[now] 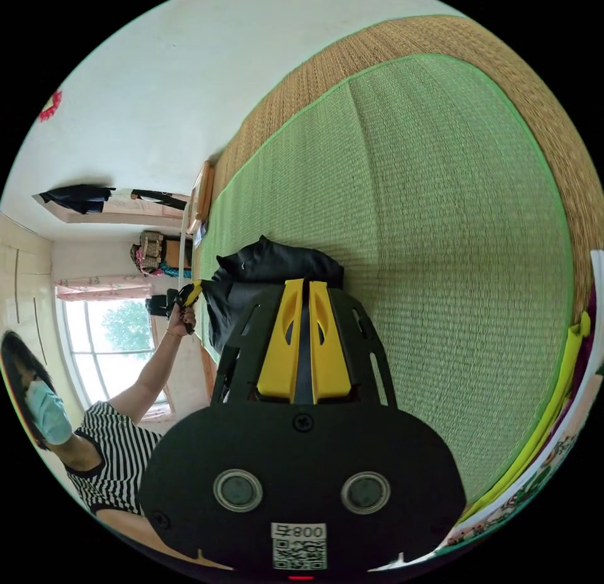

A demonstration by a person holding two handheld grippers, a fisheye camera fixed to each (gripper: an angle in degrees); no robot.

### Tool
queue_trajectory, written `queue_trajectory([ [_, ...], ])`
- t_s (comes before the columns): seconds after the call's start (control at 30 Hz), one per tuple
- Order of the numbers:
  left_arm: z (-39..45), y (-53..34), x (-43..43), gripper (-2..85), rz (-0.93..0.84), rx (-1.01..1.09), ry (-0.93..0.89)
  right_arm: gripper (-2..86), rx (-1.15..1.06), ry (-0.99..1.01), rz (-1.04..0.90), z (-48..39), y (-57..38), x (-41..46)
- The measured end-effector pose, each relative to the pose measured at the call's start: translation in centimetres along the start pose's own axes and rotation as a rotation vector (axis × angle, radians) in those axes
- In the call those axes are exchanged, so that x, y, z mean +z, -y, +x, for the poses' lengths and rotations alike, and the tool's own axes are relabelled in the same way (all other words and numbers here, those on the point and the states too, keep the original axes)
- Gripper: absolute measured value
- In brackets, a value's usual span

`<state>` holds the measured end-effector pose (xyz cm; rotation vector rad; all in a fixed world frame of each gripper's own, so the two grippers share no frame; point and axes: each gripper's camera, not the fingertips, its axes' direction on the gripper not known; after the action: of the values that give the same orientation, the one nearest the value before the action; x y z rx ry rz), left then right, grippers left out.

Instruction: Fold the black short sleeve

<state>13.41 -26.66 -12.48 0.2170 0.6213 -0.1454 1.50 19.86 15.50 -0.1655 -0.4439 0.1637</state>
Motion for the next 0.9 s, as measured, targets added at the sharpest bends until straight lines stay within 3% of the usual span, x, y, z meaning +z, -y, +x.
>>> queue_trajectory([
  [0.57,6.5,0.8,-5.6,1.5,0.013,-0.028,0.031,1.9,0.033,0.060,-0.011,-5.4,7.5,-3.0],
  [0.73,7.4,0.0,-9.0,2.1,0.126,-0.054,-0.013,2.2,0.071,0.129,-0.008,-6.6,8.7,-4.5],
  [0.9,9.5,-1.9,-10.8,3.2,0.102,-0.010,-0.042,2.4,0.089,0.132,0.078,-8.6,8.1,-8.2],
])
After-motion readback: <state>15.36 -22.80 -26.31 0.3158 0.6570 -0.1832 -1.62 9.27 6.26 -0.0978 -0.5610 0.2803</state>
